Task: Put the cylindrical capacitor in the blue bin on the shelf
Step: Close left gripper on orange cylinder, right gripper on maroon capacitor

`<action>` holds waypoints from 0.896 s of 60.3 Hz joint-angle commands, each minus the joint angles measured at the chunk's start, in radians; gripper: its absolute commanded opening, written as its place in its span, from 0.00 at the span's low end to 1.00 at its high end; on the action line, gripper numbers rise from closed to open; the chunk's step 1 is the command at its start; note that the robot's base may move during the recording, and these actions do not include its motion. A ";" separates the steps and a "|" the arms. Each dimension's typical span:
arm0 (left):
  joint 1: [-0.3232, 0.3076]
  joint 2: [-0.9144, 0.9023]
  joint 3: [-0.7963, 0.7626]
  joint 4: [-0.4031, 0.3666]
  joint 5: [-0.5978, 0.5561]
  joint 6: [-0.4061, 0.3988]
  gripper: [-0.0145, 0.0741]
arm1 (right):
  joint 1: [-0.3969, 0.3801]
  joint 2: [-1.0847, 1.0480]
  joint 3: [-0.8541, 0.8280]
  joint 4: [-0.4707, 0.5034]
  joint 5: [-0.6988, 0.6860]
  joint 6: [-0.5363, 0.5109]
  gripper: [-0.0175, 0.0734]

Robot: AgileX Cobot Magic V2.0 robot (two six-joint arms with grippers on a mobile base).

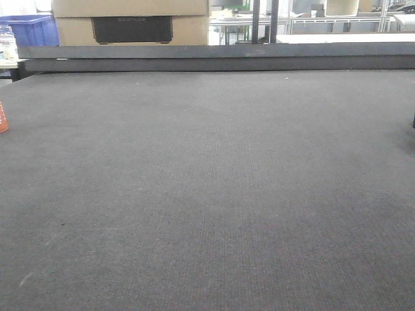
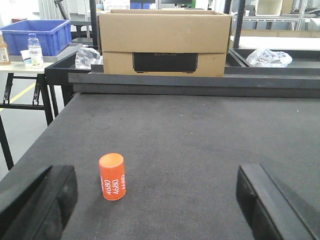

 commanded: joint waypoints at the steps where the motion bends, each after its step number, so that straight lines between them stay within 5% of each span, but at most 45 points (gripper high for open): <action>1: -0.005 0.001 -0.008 0.000 -0.016 0.002 0.78 | -0.004 0.067 -0.061 -0.015 -0.049 -0.006 0.76; 31: -0.005 0.001 -0.008 0.002 -0.016 0.002 0.78 | -0.004 0.299 -0.244 -0.057 -0.009 -0.006 0.71; 54: -0.005 0.001 -0.008 0.002 -0.037 0.002 0.78 | -0.004 0.286 -0.244 -0.047 -0.064 -0.006 0.09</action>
